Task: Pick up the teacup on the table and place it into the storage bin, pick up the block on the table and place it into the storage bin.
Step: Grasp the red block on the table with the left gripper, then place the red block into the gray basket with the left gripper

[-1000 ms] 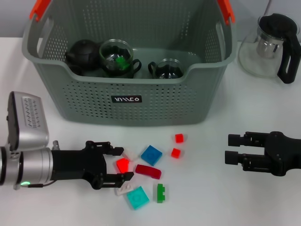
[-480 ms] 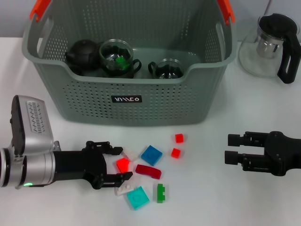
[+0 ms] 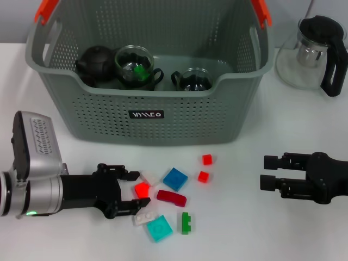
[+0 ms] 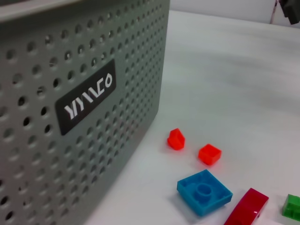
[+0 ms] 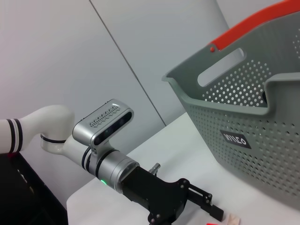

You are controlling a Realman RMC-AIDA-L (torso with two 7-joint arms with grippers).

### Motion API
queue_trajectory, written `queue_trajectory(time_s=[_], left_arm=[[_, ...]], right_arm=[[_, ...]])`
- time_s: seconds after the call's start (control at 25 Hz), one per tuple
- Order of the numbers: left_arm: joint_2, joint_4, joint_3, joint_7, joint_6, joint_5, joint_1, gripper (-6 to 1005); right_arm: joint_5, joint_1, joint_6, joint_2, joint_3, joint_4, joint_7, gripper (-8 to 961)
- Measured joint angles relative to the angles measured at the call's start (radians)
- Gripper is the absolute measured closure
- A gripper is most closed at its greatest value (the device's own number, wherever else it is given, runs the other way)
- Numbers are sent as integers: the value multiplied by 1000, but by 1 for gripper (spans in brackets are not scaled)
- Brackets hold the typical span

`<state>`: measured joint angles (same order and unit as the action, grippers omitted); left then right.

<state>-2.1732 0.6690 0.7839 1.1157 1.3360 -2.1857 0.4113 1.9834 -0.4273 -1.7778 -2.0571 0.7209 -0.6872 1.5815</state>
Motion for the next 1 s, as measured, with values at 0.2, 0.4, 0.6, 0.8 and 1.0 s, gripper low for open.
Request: queue_trajectory(time_s=[0.2,0.4,0.6,0.8,1.0], left_arm=[[2,11,0,55,-4,-3,5,376],[4,14,3,63,2,-7,7,548],[9,45,-6,117,49,-9,8,587],[39,87,-54,179,222,-7,15,587],[97,73,-65,262,471,-16,68,587]], right_arm=[[0,2,-1,0,0,0,0,253],[0,2,-4,0,0,0,0,253],[0,3,-5,2,0,0,0,253],[0,1,-6,3,0,0,0,253],[-3,-3,-7,4,0,0,0,253]])
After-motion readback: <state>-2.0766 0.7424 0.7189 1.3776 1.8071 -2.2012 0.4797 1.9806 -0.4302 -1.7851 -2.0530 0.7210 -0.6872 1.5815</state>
